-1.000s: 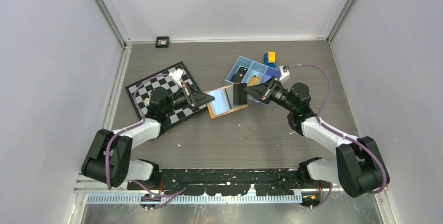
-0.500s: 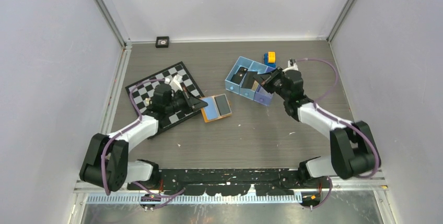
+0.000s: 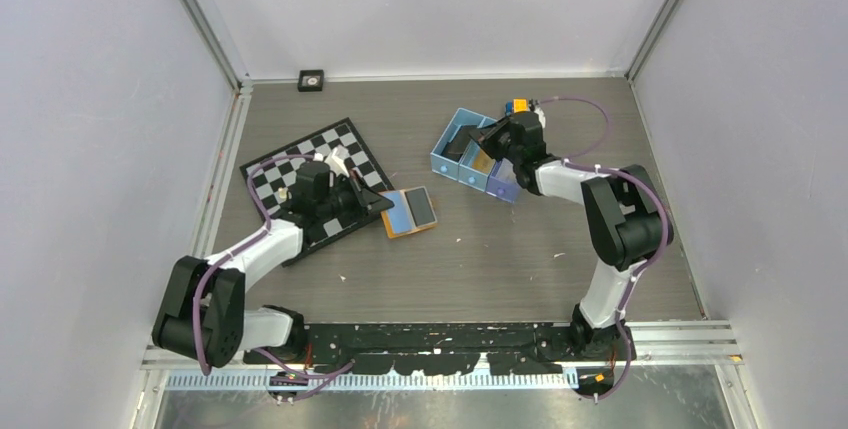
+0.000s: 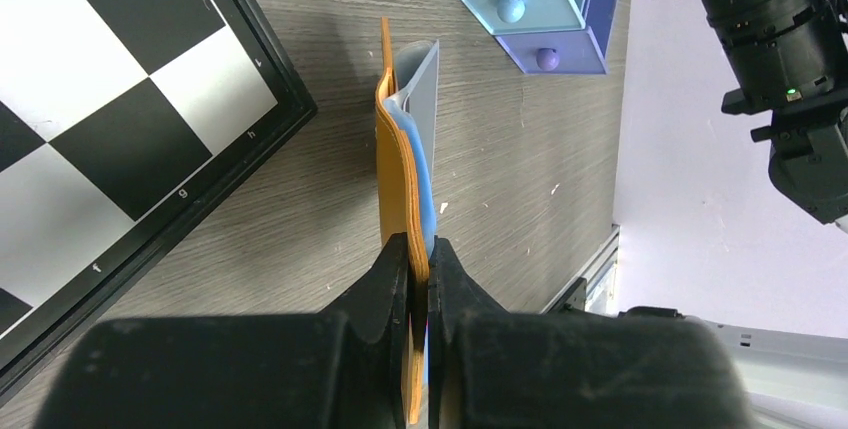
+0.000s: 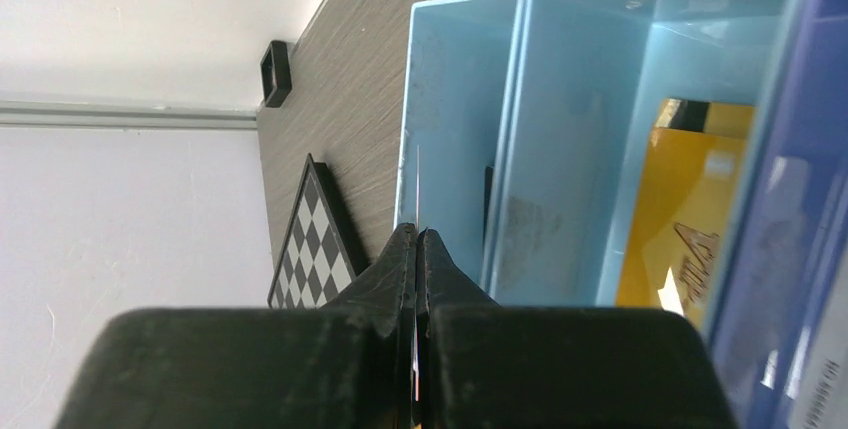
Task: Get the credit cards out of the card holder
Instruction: Place the credit card in the storage box.
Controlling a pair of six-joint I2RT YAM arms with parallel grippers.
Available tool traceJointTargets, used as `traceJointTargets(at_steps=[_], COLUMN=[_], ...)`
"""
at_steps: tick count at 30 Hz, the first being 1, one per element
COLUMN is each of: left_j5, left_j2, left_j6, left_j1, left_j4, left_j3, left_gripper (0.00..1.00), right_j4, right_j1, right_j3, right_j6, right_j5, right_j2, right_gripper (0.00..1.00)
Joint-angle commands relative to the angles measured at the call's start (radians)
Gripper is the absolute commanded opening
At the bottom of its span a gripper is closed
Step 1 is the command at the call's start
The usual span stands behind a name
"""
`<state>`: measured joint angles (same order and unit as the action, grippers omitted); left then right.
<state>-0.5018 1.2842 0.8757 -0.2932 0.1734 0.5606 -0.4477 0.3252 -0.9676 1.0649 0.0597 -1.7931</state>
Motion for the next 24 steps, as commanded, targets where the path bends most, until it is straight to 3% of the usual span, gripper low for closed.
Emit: traceJointTargets(at_steps=[1, 3, 7, 13, 17, 20, 24], left_j5=[0.019, 0.023, 0.09, 0.141, 0.265, 0.313, 0.223], left_j2=[-0.042, -0.043, -0.06, -0.069, -0.079, -0.045, -0.009], left_j6=[-0.023, -0.025, -0.066, -0.015, 0.027, -0.012, -0.018], left_j1=[0.004, 0.003, -0.002, -0.046, -0.127, -0.163, -0.165], left_j4=[-0.005, -0.009, -0.088, -0.088, -0.019, -0.025, 0.053], left_j3=[0.033, 0.035, 0.056, 0.063, 0.082, 0.141, 0.135], left_gripper=[0.0, 0.0, 0.0, 0.0, 0.0, 0.0, 0.0], right_j4=[-0.05, -0.05, 0.042, 0.172, 0.274, 0.292, 0.335], right_j1=[0.023, 0.032, 0.033, 0.034, 0.048, 0.076, 0.086], right_j3=[-0.093, -0.115, -0.168, -0.139, -0.101, 0.011, 0.137], right_j6=[0.01, 0.012, -0.011, -0.097, -0.147, -0.193, -0.227], right_j5=[-0.056, -0.086, -0.097, -0.098, -0.007, -0.011, 0.035], right_j2=[-0.047, -0.074, -0.097, 0.01, 0.134, 0.298, 0.497], right_gripper=[0.01, 0.03, 0.33, 0.44, 0.56, 0.78, 0.81])
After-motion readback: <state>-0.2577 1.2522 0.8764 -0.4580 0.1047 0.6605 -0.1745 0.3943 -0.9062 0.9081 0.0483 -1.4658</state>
